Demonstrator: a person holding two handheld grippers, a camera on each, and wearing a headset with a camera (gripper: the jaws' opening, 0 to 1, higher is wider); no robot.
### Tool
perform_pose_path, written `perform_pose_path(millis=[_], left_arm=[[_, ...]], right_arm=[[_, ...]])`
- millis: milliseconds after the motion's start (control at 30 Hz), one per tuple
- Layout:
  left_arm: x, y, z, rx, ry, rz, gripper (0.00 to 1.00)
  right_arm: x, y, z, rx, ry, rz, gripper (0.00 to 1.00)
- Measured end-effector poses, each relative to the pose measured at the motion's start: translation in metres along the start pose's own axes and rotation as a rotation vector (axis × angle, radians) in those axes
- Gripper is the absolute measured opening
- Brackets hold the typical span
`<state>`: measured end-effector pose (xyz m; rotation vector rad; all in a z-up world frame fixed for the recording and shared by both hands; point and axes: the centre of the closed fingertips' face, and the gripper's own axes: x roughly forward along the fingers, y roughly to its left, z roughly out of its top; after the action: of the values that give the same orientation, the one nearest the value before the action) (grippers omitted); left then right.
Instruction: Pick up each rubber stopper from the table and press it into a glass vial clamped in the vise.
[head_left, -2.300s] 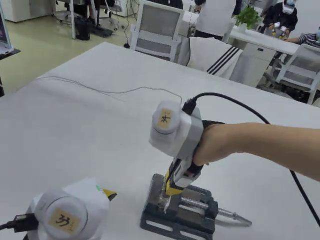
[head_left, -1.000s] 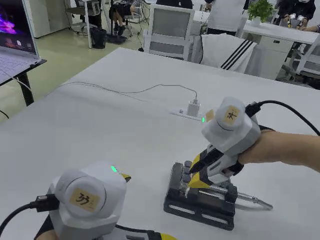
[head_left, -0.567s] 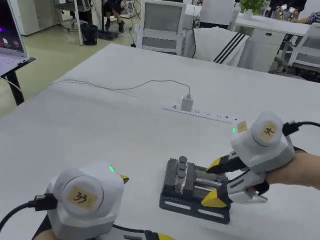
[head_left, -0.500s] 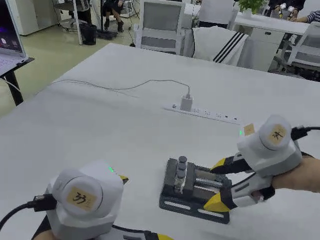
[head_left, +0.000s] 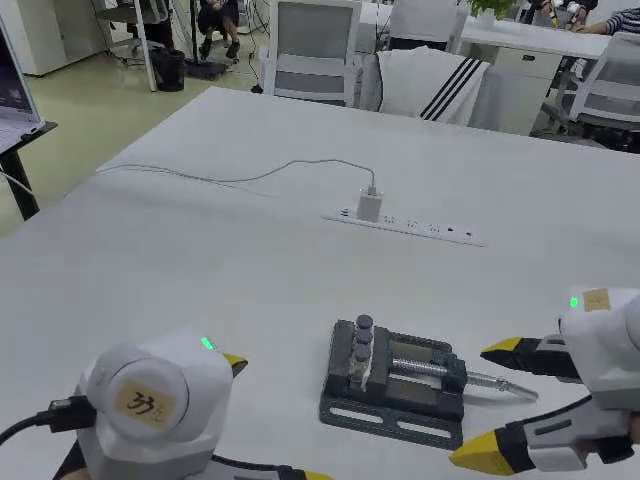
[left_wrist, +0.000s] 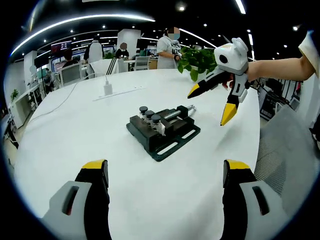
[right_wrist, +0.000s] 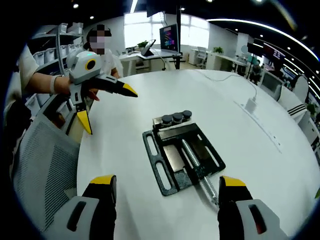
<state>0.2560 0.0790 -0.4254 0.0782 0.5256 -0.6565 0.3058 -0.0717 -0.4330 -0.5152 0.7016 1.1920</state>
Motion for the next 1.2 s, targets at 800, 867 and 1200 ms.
perform_pose_path(millis=[800, 867, 1200], left_arm=[[0.004, 0.001, -0.005, -0.006, 0.017, -0.011, 0.95], [0.004, 0.000, -0.005, -0.008, 0.017, -0.013, 0.95], [0.003, 0.004, -0.008, -0.009, 0.028, -0.014, 0.94]], right_arm=[[-0.016, 0.022, -0.034, 0.206, -0.122, -0.056, 0.99], [-0.016, 0.023, -0.031, 0.218, -0.137, -0.057, 0.99], [-0.014, 0.029, -0.029, 0.225, -0.149, -0.051, 0.99]])
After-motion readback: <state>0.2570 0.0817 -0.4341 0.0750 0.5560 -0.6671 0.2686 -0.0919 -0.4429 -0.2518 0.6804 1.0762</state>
